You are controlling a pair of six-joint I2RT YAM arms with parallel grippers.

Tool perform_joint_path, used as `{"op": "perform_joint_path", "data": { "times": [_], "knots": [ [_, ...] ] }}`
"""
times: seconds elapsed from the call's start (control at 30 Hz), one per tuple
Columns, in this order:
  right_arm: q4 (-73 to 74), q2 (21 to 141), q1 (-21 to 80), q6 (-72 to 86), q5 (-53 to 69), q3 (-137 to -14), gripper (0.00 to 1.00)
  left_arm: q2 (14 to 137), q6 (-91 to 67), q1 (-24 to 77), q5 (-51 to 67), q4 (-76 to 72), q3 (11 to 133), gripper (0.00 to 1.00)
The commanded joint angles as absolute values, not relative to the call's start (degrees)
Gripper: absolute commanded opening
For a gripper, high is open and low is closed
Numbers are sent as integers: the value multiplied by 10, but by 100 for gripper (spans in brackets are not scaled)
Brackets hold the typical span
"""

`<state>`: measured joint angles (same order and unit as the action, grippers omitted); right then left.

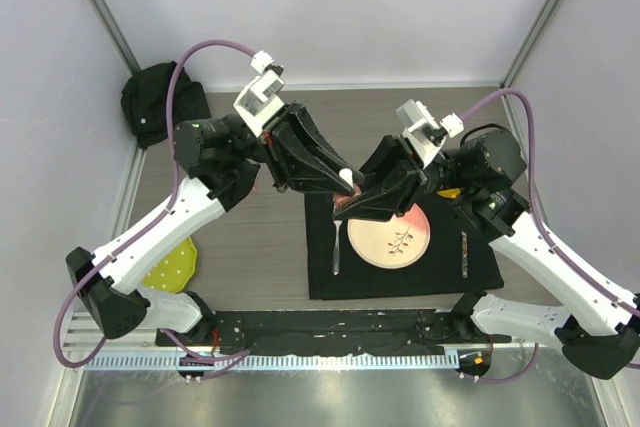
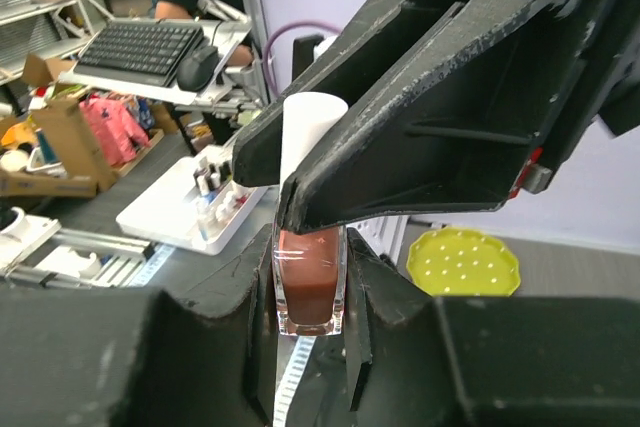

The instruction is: Paint the nails

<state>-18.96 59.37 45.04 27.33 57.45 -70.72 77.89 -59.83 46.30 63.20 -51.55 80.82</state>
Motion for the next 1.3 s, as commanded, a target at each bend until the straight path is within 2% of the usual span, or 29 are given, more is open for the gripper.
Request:
{"op": "perform_joint_path", "data": {
  "times": [0.0, 0.07, 0.13, 0.17, 0.2, 0.23, 0.27, 0.33, 0.37, 0.4, 0.43, 0.47, 0.6, 0.73, 0.87, 0.97, 1.0, 1.27],
  "knots": [
    [-215, 593, 458, 261, 556, -755, 1, 810, -630, 450, 775, -440, 805, 0],
    [-196, 591, 458, 241, 548, -758, 1, 797, -553, 446, 764, -381, 809, 0],
    [-172, 595, 458, 222, 541, -763, 1, 777, -468, 445, 740, -233, 828, 1],
    [-165, 596, 458, 216, 540, -766, 1, 771, -405, 445, 728, -160, 831, 4],
    [-157, 597, 458, 213, 536, -767, 1, 759, -385, 445, 720, -136, 837, 25],
    [-149, 600, 459, 203, 534, -768, 1, 752, -375, 444, 714, -121, 836, 39],
    [-142, 601, 458, 198, 532, -771, 1, 745, -371, 439, 700, -118, 832, 58],
    [-122, 602, 458, 179, 528, -774, 1, 721, -369, 432, 689, -122, 819, 67],
    [-106, 603, 458, 173, 521, -774, 1, 710, -365, 424, 679, -124, 810, 79],
    [-101, 602, 458, 168, 517, -774, 1, 693, -359, 421, 672, -121, 805, 85],
    [-94, 601, 458, 153, 513, -774, 1, 684, -354, 413, 663, -105, 802, 98],
    [-73, 600, 458, 144, 508, -775, 1, 675, -335, 409, 657, -90, 802, 100],
    [-33, 599, 458, 110, 463, -780, 1, 638, -236, 407, 575, 89, 827, 100],
    [-4, 599, 458, 86, 415, -780, 1, 616, -209, 407, 415, 165, 838, 100],
    [17, 599, 458, 75, 342, -776, 1, 602, -253, 407, 254, 187, 845, 98],
    [22, 599, 458, 67, 277, -770, 1, 581, -279, 407, 224, 157, 829, 87],
    [22, 599, 458, 66, 263, -769, 1, 576, -290, 408, 212, 132, 818, 80],
    [47, 617, 466, 57, 174, -775, 1, 591, -310, 411, 130, 121, 835, 68]
  ]
}}
